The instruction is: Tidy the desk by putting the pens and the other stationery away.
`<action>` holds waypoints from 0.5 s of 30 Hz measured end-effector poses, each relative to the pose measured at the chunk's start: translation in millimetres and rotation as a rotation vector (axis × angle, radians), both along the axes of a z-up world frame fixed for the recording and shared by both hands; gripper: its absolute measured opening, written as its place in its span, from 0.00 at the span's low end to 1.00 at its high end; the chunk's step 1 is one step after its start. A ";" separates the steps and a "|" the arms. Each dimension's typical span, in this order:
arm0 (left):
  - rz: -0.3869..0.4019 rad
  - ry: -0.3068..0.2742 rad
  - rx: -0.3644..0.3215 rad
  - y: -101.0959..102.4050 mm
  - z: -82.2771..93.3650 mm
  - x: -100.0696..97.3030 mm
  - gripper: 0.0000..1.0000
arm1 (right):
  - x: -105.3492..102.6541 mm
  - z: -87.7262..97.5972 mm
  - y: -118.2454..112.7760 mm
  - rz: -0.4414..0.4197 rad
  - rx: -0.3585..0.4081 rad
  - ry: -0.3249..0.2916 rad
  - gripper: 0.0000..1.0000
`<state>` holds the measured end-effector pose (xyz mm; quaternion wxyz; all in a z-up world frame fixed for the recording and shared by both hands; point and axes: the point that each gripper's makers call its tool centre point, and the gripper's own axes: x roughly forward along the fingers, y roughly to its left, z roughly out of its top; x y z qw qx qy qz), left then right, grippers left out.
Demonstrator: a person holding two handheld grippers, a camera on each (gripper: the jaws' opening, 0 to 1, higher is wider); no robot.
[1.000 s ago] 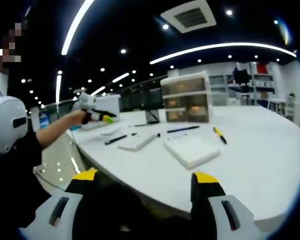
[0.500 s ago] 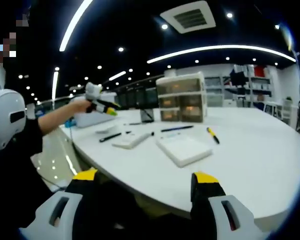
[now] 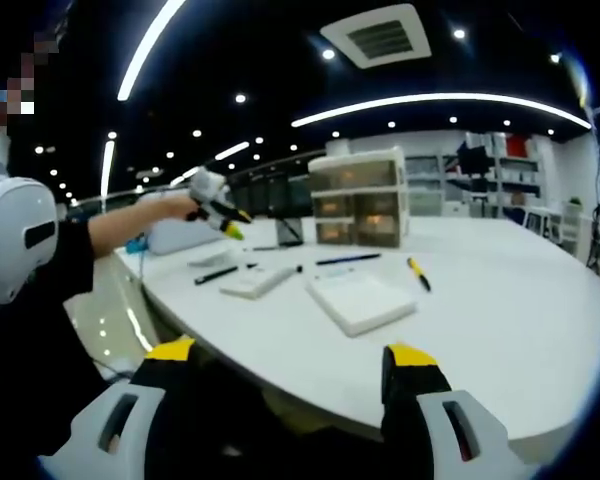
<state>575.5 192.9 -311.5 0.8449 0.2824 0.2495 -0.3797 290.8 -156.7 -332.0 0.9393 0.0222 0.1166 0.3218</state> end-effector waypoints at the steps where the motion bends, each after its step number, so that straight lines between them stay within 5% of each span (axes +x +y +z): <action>1: -0.017 0.005 0.018 -1.3 -1.9 0.8 0.59 | 0.3 -0.1 0.0 0.000 -0.002 0.000 0.70; 15: -0.089 0.109 0.175 -7.7 -31.5 15.4 0.55 | 5.5 -1.3 -0.6 -0.007 -0.059 0.003 0.70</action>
